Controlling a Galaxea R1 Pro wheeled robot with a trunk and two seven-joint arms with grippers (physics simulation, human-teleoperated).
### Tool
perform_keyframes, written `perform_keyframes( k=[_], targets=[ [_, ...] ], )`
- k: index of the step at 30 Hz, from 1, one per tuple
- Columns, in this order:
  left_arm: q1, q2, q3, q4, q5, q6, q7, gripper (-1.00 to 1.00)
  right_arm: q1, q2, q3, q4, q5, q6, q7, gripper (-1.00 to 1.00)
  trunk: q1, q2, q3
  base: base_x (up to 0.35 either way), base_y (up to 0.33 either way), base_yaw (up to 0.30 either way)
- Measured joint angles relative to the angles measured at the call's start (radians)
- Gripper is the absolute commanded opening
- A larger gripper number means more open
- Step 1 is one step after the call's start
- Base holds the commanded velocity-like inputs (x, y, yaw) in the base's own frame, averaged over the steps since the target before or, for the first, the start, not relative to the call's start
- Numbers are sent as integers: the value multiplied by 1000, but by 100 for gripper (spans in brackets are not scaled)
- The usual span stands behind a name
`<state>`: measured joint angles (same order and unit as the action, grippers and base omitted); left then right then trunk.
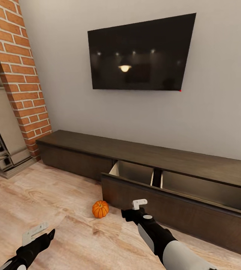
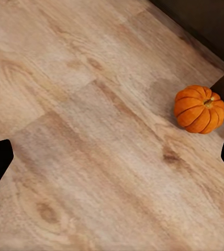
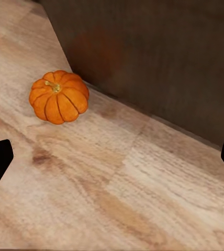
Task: Place each of the two pumpkins and all three candles from the living room inside a cabinet in the living room (use any cabinet), then make sure every cabinet is closed, and position the cauldron so it is next to a table in the living room.
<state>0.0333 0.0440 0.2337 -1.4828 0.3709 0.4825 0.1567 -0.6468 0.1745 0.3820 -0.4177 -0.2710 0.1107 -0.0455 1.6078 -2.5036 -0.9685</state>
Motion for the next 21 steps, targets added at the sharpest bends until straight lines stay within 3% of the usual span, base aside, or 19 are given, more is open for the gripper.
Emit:
perform_keyframes(
  k=[7,21],
  targets=[
    [0,0,0,1,0,-1,1,100,0,0,2,-5,-5,2,7,100,0,0,0,0,0,36],
    [0,2,3,2,1,-3,0,100,0,0,0,-5,-5,-36,4,100,0,0,5,0,0,257]
  ],
)
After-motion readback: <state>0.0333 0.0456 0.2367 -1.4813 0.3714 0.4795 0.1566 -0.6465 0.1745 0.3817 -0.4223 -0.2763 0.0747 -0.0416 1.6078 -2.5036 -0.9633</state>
